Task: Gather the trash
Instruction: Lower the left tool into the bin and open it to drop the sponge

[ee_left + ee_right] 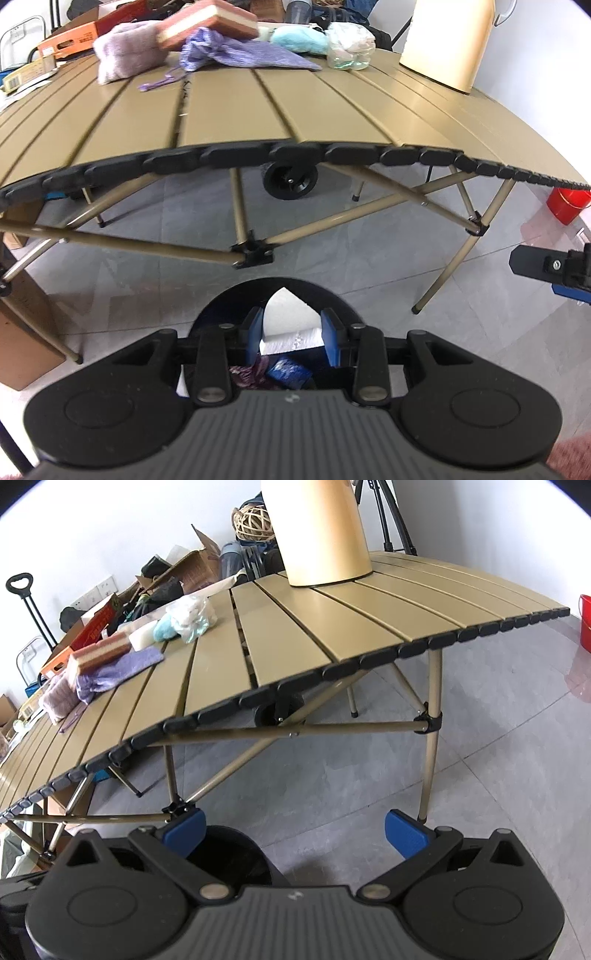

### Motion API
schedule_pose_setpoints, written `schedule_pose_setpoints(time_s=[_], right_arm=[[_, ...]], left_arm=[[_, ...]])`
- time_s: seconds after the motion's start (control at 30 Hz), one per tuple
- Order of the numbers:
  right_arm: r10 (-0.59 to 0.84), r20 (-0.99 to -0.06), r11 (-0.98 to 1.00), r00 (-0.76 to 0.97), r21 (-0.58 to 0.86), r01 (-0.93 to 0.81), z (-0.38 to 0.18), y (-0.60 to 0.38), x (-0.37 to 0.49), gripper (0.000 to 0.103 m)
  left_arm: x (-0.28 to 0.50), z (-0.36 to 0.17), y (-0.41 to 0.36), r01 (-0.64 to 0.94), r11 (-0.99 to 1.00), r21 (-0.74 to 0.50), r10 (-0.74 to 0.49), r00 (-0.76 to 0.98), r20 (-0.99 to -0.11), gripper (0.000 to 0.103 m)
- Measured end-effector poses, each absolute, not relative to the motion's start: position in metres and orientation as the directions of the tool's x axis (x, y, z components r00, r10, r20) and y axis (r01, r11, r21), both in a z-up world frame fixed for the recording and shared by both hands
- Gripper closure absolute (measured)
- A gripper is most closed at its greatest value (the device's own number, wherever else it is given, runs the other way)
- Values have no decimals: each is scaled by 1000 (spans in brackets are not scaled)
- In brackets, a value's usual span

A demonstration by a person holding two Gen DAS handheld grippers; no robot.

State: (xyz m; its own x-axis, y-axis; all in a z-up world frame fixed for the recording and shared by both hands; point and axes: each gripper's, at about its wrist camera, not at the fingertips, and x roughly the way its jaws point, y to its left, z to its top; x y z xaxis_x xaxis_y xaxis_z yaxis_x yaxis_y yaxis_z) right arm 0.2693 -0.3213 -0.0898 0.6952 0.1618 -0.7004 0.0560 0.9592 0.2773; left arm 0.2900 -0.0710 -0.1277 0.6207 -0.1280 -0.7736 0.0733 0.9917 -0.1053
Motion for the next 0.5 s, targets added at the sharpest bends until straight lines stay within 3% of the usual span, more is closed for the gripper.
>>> schedule_pose_setpoints(time_s=[0.5], right_arm=[[127,-728,958,674,265,106,-104,-327,277,0]], left_arm=[[320,-168,-94,26,993,-118,-112,558,-822,69]])
